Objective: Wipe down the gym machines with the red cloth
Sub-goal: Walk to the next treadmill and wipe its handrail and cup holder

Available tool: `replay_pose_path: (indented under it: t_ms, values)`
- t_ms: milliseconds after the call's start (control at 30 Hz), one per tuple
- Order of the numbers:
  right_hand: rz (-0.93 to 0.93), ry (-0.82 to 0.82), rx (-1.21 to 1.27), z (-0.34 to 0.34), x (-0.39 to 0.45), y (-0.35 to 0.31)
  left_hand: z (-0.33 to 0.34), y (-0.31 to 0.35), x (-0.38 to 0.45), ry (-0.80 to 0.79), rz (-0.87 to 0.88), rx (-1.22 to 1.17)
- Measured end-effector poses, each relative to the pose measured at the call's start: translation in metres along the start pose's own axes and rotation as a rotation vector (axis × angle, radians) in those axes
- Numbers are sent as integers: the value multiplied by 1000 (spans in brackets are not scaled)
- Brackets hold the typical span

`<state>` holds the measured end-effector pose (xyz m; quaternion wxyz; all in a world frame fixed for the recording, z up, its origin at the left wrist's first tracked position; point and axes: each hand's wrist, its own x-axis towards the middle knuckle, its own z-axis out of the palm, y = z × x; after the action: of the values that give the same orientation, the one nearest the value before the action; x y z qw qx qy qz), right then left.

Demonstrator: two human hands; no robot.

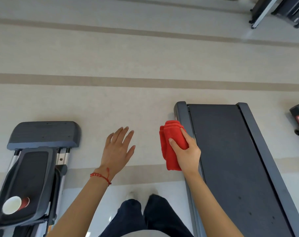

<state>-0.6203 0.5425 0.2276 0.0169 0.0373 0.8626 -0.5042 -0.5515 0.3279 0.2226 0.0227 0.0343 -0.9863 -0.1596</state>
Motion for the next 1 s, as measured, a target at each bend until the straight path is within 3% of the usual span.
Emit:
replay_pose_path:
  t_ms: [633,1000]
  values:
    - [6,-35,33,42,262,-42,-13,-27,253,64,-80,14]
    - [24,5,42,123,408,-90,-24,-101,426,82,-18,9]
